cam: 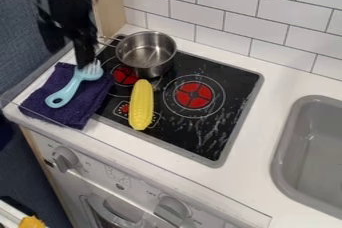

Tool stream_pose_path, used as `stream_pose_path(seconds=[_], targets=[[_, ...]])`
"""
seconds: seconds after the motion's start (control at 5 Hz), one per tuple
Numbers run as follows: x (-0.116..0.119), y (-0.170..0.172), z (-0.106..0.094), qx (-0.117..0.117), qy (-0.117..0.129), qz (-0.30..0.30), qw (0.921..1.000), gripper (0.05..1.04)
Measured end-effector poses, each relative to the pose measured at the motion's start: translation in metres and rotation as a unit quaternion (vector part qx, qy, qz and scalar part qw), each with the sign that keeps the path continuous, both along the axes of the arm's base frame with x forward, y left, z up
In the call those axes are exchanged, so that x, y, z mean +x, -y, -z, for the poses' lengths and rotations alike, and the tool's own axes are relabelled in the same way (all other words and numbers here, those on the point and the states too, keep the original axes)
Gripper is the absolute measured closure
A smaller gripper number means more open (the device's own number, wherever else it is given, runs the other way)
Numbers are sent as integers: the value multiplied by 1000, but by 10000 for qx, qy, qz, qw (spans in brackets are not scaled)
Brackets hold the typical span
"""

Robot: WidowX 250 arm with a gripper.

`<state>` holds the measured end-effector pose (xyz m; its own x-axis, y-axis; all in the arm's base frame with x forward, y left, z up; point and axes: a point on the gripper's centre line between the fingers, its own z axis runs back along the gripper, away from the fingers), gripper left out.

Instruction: Move the blue brush to the top right burner

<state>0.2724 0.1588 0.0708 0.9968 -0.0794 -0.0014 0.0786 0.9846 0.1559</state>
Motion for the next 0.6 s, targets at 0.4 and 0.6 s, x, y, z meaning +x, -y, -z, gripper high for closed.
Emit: stream_pose_path(seconds=[0.4, 0.6], targets=[[19, -8, 39, -117, -211, -432, 9988, 82], [24, -6, 39, -95, -171, -419, 9989, 82]])
